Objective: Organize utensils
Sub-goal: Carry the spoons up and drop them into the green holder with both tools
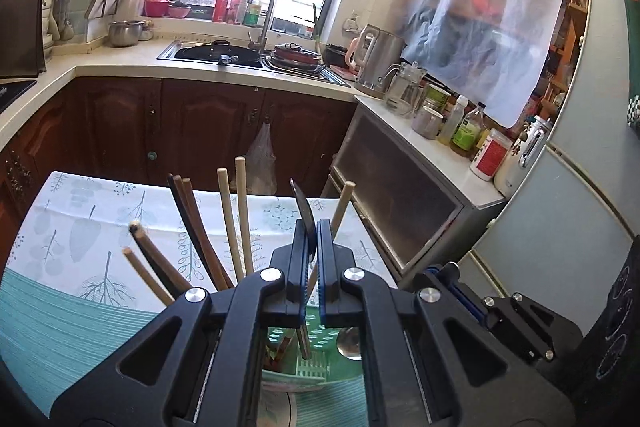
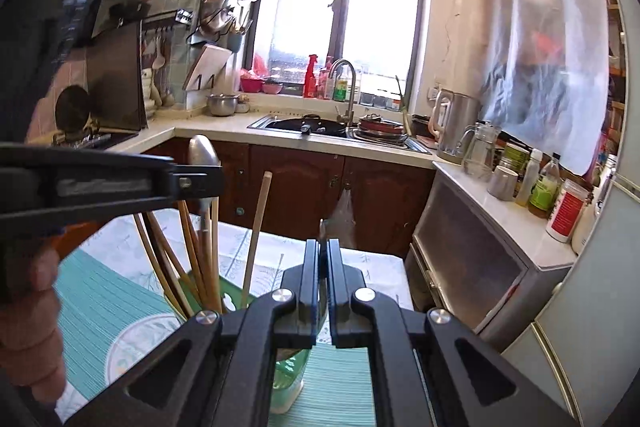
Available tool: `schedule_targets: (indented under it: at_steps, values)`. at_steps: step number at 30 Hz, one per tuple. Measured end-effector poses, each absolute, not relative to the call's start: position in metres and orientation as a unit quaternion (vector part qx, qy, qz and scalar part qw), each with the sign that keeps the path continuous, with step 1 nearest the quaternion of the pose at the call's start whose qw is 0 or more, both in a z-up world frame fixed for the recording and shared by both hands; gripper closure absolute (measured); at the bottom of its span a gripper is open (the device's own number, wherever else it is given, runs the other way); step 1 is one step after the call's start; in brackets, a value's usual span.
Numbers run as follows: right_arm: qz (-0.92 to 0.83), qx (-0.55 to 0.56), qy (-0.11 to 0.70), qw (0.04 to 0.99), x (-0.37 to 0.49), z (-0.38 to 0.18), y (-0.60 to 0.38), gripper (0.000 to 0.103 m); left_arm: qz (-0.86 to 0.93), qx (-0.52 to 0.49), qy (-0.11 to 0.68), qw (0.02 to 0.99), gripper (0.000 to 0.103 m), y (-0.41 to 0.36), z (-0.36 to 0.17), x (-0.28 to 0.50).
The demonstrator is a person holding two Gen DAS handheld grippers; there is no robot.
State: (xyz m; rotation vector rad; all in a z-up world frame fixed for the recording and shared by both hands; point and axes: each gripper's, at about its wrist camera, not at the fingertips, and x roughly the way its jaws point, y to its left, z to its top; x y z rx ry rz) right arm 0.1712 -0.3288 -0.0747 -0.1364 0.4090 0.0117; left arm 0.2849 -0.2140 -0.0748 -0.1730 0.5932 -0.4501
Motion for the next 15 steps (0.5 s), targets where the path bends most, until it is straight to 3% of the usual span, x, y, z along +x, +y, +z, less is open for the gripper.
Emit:
schedule_targets:
  at_steps: [8,10,12,15]
  values:
    - [0.031,-0.076,0.241,0.967,0.189,-0.102,-0.326,0.100,-0.233,-0.074,0.317,0.917,0.099,-0.225,-0.104,0.293]
    - [0.045,-0.078,0.263,0.961,0.194,-0.108,-0.323,0.100,-0.237,-0.073,0.331,0.910,0.091,-0.225,-0.107,0.294]
    - [0.058,-0.071,0.273,0.958,0.196,-0.111,-0.321,0.099,-0.240,-0.077,0.332,0.909,0.069,-0.219,-0.107,0.288]
    - [0.068,-0.052,0.279,0.957,0.196,-0.109,-0.321,0.091,-0.244,-0.092,0.325,0.909,0.060,-0.209,-0.100,0.281]
